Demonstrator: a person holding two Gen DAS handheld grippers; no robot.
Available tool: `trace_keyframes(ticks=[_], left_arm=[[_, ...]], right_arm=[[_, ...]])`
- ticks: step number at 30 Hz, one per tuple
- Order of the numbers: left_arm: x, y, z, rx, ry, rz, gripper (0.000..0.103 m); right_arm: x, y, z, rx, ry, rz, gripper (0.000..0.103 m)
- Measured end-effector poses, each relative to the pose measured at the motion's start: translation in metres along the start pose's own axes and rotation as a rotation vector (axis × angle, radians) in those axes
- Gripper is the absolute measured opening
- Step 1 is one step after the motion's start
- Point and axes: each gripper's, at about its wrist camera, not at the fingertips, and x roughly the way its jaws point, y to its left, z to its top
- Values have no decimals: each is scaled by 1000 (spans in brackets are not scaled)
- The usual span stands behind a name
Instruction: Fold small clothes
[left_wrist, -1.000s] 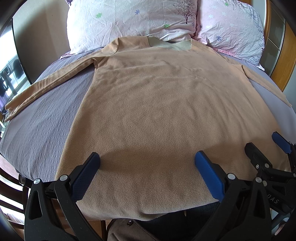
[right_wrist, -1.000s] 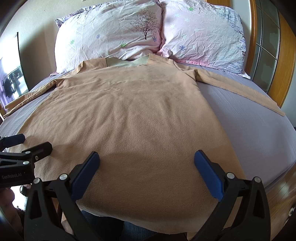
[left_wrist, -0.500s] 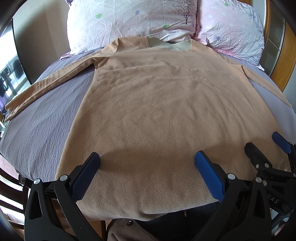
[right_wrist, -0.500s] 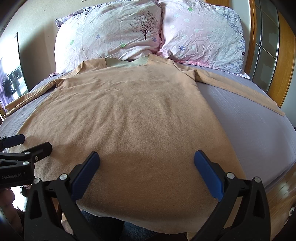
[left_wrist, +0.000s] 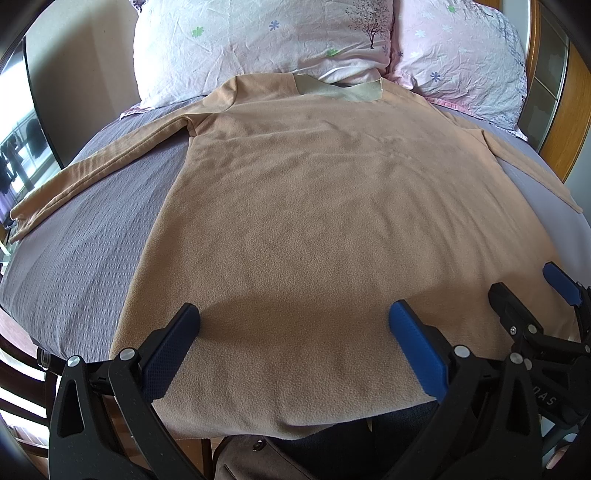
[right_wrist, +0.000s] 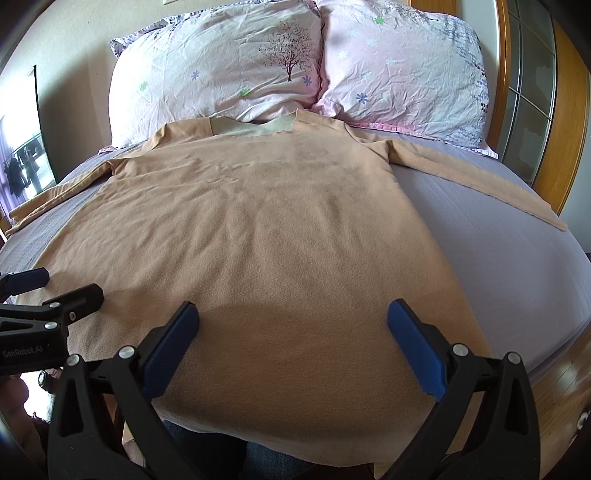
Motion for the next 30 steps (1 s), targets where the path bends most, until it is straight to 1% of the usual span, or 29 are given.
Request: trace_keyframes(ticks=[2, 3, 4, 5, 6, 7, 8, 10, 11, 12, 13, 14, 15, 16, 17, 18, 19, 21, 23, 24, 26, 27, 28, 29, 30], left_arm=[[-1, -1, 2, 6, -1, 0, 102], [0, -1, 2, 7, -5, -1, 102], [-1, 0, 1, 9, -14, -2, 102], [-2, 0, 1, 10, -26, -3, 102], [-3, -1, -4, 11, -36, -2, 102], [-4, -1, -6, 17, -60, -3, 102], [-5, -1, -6, 23, -74, -8, 102], [-3, 1, -4, 28, -74, -29, 102], [-1, 4, 0, 24, -69, -55, 102], [0, 8, 3, 12, -75, -89, 102], [0, 14, 7, -16, -90, -156, 102], [0, 26, 15, -64, -115, -255, 102], [1, 34, 20, -103, -139, -323, 102], [1, 43, 25, -140, -166, -380, 102], [1, 52, 31, -169, -195, -416, 102], [0, 61, 37, -197, -229, -430, 102], [-1, 69, 42, -216, -260, -421, 102], [-3, 86, 54, -244, -318, -381, 102], [-3, 101, 62, -264, -345, -350, 102], [-1, 111, 67, -283, -353, -326, 102], [1, 129, 69, -318, -355, -312, 102], [4, 141, 70, -342, -354, -312, 102], [8, 150, 72, -365, -352, -317, 102], [9, 159, 71, -387, -354, -322, 102], [11, 171, 70, -420, -359, -325, 102]], right_arm=[[1, -2, -2, -15, -33, 19, 101], [1, -4, -4, -35, -63, 43, 101], [-1, -8, -6, -63, -84, 84, 101], [-3, -17, -3, -63, -87, 131, 101], [-6, -33, 3, -10, -85, 166, 101], [-11, -53, 11, 61, -103, 189, 101], [-18, -84, 23, 158, -134, 193, 101], [-27, -143, 45, 342, -164, 137, 101], [-28, -176, 55, 440, -169, 112, 99], [-26, -214, 64, 558, -167, 91, 87], [-20, -249, 72, 663, -151, 79, 69], [-10, -286, 78, 773, -125, 65, 62], [0, -311, 83, 847, -96, 42, 56], [11, -335, 86, 918, -70, 21, 52], [21, -355, 87, 977, -54, 1, 52], [32, -375, 89, 1035, -31, -26, 50], [39, -389, 89, 1075, -18, -42, 49], [56, -409, 86, 1150, 11, -68, 47], [71, -421, 85, 1195, 32, -87, 45], [80, -426, 83, 1216, 51, -105, 41], [86, -427, 82, 1236, 24, -122, 36], [89, -429, 84, 1240, 20, -136, 31], [92, -430, 86, 1243, 20, -144, 12], [96, -433, 86, 1247, 20, -146, 4], [101, -435, 89, 1239, 28, -156, 4]])
